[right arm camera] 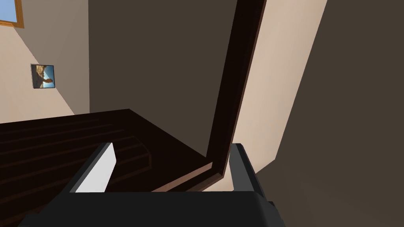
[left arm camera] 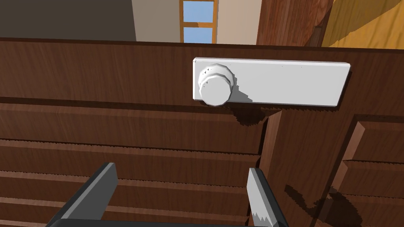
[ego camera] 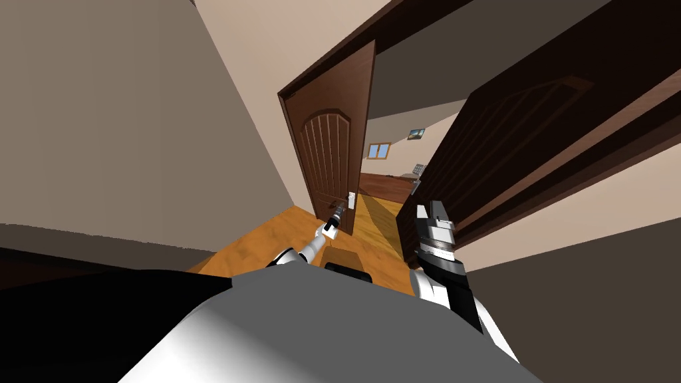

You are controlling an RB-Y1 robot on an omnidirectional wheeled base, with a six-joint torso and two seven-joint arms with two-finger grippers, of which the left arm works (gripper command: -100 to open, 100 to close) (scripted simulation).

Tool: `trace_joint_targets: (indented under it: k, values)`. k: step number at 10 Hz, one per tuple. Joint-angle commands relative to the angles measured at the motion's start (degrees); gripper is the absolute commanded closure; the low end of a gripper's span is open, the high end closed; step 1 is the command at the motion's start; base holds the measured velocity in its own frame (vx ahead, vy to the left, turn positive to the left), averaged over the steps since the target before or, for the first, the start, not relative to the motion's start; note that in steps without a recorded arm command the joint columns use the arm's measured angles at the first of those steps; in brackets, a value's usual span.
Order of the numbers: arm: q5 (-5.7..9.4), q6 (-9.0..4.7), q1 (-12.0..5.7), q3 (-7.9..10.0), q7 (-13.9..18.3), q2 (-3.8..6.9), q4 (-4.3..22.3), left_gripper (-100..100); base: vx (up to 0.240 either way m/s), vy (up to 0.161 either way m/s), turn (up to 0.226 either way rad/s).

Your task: Push the door open

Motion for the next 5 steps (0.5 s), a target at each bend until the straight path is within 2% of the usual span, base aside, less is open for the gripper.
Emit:
trace_joint_targets:
  k: [1,2,5]
  values:
    - [0.15,-0.18,-1.12,-0.2,0.1,-0.26,2.0,-100,0.081,0.014,-0.012]
    - [0.29,-0.13,-1.96,-0.47,0.2,-0.5,3.5,-100,0.082,0.012,-0.036]
    - [0.5,-0.07,-3.23,-0.86,0.4,-0.9,5.7,-100,0.072,0.011,-0.018]
